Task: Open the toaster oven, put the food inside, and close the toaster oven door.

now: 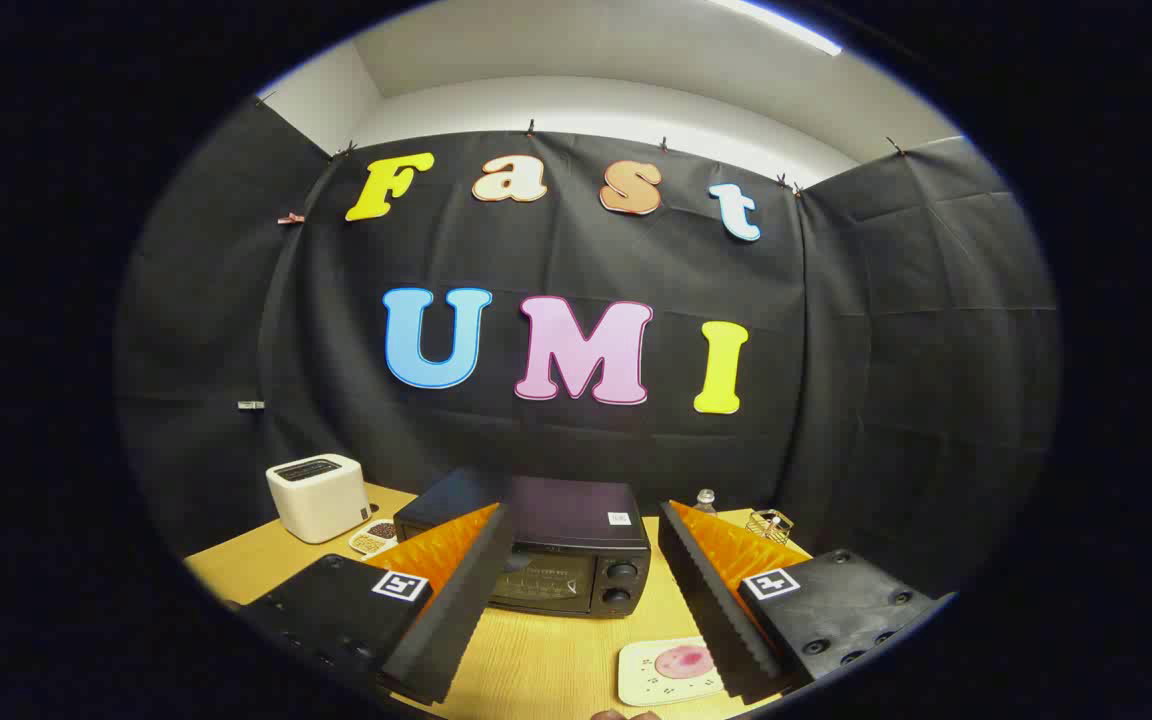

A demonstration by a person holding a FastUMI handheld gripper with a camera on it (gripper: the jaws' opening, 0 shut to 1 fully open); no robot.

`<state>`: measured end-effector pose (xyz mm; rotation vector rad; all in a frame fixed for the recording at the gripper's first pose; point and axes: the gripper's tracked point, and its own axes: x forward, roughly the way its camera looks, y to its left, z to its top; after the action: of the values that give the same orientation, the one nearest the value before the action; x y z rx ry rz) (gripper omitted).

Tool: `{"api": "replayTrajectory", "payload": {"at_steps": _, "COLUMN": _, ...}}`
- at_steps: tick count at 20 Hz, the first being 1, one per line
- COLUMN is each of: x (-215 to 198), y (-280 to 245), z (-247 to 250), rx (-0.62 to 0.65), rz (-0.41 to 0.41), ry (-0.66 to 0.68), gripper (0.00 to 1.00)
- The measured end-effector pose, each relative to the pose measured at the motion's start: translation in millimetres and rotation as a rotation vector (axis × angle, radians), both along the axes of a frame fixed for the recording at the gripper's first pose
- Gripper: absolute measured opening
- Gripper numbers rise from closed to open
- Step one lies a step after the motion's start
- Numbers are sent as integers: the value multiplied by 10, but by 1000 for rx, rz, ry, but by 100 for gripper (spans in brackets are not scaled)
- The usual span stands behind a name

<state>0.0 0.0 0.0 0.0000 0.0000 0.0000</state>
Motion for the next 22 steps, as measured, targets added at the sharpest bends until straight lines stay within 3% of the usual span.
{"api": "replayTrajectory", "payload": {"at_steps": 13, "x": 9, "y": 215, "z": -174, "rx": 3, "rz": 35, "ry": 56, "gripper": 98}}
{"api": "replayTrajectory", "payload": {"at_steps": 22, "x": 235, "y": 416, "z": -283, "rx": 8, "rz": 56, "ry": 88, "gripper": 98}}
